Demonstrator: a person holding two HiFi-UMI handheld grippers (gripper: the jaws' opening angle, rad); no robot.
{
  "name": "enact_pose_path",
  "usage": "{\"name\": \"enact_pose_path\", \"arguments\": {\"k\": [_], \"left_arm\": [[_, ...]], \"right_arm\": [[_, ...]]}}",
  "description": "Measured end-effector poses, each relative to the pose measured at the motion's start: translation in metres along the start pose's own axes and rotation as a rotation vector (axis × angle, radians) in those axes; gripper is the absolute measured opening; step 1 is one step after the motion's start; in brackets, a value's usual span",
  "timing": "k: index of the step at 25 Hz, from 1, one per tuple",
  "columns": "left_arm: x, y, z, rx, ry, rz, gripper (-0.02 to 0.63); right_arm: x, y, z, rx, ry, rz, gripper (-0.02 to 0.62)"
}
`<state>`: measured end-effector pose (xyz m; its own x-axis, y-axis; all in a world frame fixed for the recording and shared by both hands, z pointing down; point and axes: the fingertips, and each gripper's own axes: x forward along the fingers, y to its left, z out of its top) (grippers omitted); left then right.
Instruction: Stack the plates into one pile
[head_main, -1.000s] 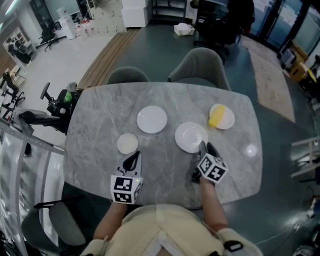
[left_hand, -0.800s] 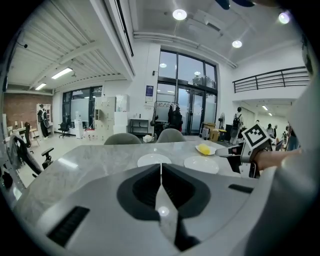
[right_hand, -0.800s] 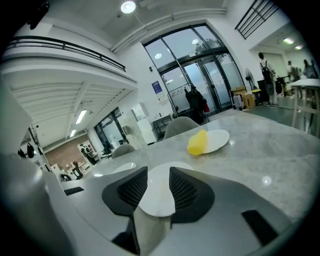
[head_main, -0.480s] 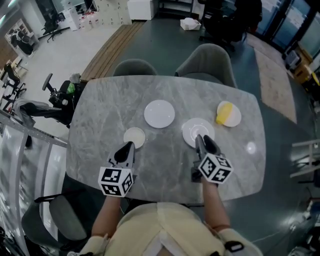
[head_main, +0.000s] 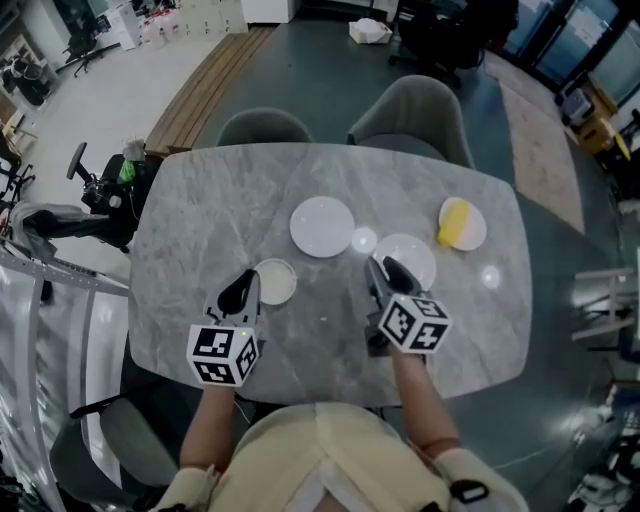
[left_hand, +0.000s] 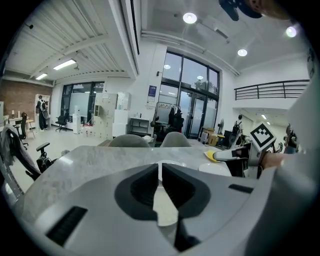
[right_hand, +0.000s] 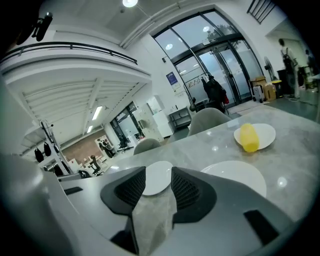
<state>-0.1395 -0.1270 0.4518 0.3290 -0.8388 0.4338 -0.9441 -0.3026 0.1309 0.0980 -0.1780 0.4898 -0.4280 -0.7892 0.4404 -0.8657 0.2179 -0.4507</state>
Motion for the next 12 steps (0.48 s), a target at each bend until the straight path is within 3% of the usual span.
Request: {"name": "enact_pose_path", "arguments": {"k": [7, 12], "left_arm": [[0.013, 0.026, -0.008, 0.030, 0.030, 0.021, 0.005], [0.025, 0.039, -0.014, 0.033, 0.045, 0.009, 0.005]], "right_arm": [[0.047, 0.009, -0.025, 0.020, 0.079, -0.047, 0.140], [0.078, 0.001, -0.041, 0.024, 0.140, -0.130, 0.140]]}}
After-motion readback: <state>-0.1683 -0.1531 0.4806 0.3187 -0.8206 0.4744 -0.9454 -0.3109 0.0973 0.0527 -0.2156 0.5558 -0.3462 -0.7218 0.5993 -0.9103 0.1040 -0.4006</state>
